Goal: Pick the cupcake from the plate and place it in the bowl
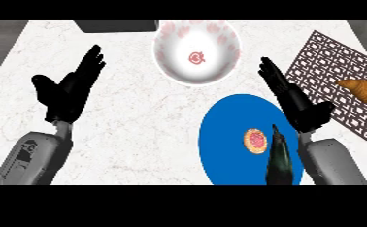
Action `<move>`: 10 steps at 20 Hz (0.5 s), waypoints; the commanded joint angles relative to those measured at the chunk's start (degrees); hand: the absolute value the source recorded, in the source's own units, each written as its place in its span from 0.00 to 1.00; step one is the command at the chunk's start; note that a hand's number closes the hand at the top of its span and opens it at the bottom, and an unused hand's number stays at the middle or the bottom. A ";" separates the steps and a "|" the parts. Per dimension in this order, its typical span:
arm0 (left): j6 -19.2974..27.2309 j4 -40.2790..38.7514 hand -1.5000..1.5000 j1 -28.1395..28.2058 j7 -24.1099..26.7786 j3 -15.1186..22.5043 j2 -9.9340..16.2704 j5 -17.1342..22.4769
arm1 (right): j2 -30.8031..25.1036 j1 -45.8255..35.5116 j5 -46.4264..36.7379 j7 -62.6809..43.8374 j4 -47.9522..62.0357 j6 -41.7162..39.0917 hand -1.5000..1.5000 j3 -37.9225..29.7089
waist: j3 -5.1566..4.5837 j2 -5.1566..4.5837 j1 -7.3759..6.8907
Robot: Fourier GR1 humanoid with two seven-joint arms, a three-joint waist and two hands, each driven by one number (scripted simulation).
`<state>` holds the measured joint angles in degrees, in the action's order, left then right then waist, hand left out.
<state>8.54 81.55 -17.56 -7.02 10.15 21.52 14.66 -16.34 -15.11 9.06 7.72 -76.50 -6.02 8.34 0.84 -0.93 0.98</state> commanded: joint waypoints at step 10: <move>-2.45 6.53 0.50 6.17 5.57 -8.99 -1.43 9.36 | -0.88 10.49 -14.13 -21.88 -3.66 35.24 0.00 -9.81 | -1.30 1.78 0.17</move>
<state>7.76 86.51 -13.27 -2.43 3.29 20.36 20.72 -18.14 -7.64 0.51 -8.02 -79.28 16.73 1.10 -0.66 0.50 1.13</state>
